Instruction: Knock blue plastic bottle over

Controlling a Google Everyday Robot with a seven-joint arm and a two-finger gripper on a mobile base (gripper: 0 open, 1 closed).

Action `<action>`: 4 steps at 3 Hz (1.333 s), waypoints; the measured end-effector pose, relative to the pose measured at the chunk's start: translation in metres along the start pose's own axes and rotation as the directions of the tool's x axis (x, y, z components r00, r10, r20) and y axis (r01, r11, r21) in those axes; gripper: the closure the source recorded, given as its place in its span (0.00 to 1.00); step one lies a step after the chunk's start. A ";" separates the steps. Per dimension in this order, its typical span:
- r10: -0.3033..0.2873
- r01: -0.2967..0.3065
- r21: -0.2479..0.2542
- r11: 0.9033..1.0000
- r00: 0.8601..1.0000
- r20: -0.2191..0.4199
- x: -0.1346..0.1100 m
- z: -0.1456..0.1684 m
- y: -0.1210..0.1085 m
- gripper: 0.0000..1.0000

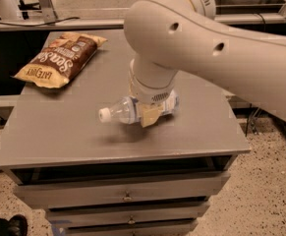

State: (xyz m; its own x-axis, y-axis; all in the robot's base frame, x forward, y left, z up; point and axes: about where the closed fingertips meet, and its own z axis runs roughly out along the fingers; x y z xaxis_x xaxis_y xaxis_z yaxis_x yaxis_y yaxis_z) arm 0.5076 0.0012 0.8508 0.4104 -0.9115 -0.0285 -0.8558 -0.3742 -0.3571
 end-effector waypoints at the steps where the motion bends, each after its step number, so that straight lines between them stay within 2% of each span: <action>1: -0.042 0.042 -0.007 0.999 0.998 -0.046 0.002 0.004 0.004 0.36; 2: -0.062 0.062 -0.012 0.998 0.995 -0.071 0.004 0.006 0.007 0.13; 3: -0.077 0.076 -0.017 0.997 0.993 -0.090 0.006 0.007 0.009 0.00; 4: -0.076 0.074 -0.022 0.997 0.993 -0.086 0.010 0.006 0.009 0.00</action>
Offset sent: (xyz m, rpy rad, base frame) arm -0.0025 -0.0080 -0.0138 -0.1213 -0.0353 0.0444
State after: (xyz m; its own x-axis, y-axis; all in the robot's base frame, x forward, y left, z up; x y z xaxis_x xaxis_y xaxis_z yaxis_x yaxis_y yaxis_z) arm 0.5058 -0.0107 0.8416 0.4452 -0.8919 0.0790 -0.8298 -0.4441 -0.3380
